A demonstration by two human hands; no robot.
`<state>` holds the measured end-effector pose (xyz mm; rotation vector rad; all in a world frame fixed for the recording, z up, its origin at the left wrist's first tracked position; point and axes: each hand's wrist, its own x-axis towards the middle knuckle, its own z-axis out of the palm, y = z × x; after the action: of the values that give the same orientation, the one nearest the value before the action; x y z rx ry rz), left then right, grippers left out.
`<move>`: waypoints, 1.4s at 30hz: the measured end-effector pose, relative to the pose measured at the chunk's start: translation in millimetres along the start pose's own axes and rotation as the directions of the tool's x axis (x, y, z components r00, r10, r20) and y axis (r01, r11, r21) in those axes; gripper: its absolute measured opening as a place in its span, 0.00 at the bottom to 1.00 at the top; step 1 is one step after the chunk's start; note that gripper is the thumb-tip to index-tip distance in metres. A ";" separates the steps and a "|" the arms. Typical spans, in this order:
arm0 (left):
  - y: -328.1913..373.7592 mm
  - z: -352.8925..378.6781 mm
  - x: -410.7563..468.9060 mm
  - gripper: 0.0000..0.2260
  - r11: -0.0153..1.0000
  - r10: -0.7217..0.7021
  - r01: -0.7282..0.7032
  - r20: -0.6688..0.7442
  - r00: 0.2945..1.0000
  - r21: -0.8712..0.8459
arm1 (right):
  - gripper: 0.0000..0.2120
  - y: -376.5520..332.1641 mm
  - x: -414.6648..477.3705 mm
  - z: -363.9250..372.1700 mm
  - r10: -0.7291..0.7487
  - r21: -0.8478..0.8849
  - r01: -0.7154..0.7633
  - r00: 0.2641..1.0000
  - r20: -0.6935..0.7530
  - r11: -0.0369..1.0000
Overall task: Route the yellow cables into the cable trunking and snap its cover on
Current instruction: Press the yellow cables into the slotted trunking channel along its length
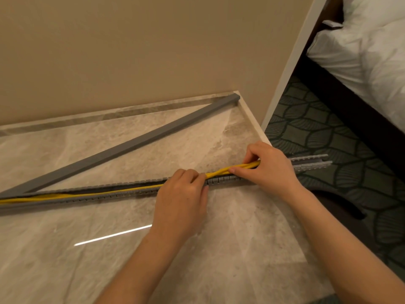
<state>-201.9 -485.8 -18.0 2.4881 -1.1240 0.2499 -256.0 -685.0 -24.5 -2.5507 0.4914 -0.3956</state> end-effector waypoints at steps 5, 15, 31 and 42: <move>1.0 2.3 2.2 0.04 1.000 -0.014 0.015 0.012 1.000 -0.011 | 0.19 0.4 4.2 0.4 0.026 0.013 -0.026 1.000 0.009 1.000; 6.0 -5.0 19.3 0.11 0.988 0.045 -0.054 0.063 0.997 0.147 | 0.15 4.0 1.8 -14.7 -0.076 0.117 0.057 0.983 0.167 0.992; 27.4 18.8 41.1 0.16 0.977 0.025 0.007 0.146 0.989 -0.214 | 0.42 151.2 9.1 -73.9 0.215 0.619 -0.661 0.737 0.640 0.424; 18.7 29.9 41.7 0.16 0.930 0.038 0.008 0.118 0.992 -0.367 | 0.23 179.4 1.9 21.0 0.396 0.610 -0.724 0.688 0.608 0.323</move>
<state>-188.4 -538.1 -26.5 2.1848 -1.1208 -0.1055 -294.2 -821.3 -136.6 -1.3032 0.8005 0.1256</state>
